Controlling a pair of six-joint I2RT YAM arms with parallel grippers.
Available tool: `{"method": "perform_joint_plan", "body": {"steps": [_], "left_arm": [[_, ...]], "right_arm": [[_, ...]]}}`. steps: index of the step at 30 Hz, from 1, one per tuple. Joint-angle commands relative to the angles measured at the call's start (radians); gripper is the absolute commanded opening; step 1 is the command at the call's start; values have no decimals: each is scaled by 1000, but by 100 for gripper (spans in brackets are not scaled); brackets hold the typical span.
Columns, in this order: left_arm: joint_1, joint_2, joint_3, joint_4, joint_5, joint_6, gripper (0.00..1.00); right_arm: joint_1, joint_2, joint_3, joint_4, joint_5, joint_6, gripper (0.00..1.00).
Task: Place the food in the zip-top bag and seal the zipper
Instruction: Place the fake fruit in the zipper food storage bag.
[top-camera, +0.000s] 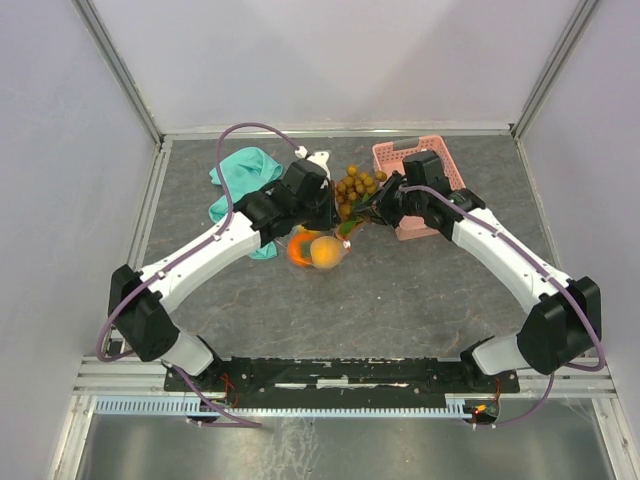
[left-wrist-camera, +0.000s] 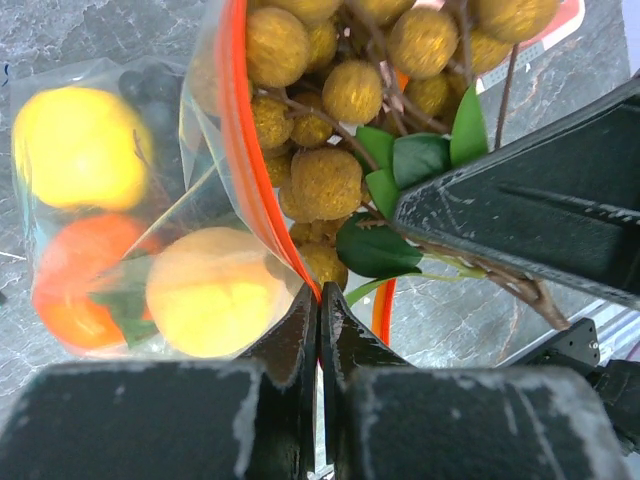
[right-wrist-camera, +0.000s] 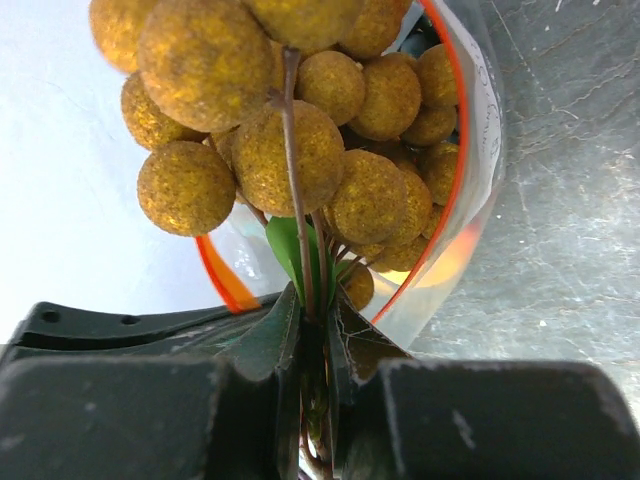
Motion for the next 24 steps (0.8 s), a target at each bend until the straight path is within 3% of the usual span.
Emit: {"method": "perform_joint_plan", "body": {"steps": [1, 5, 14, 18, 24], "left_arm": [[7, 12, 73, 4, 20, 11, 3], [12, 16, 82, 0, 27, 5, 3], [12, 25, 65, 46, 74, -30, 3], [12, 5, 33, 68, 72, -40, 3], [22, -35, -26, 87, 59, -60, 3]], "right_arm": [[17, -10, 26, -19, 3, -115, 2], [51, -20, 44, -65, 53, -175, 2], [164, 19, 23, -25, 141, -138, 6], [180, 61, 31, -21, 131, -148, 18], [180, 54, 86, -78, 136, -245, 44]]}}
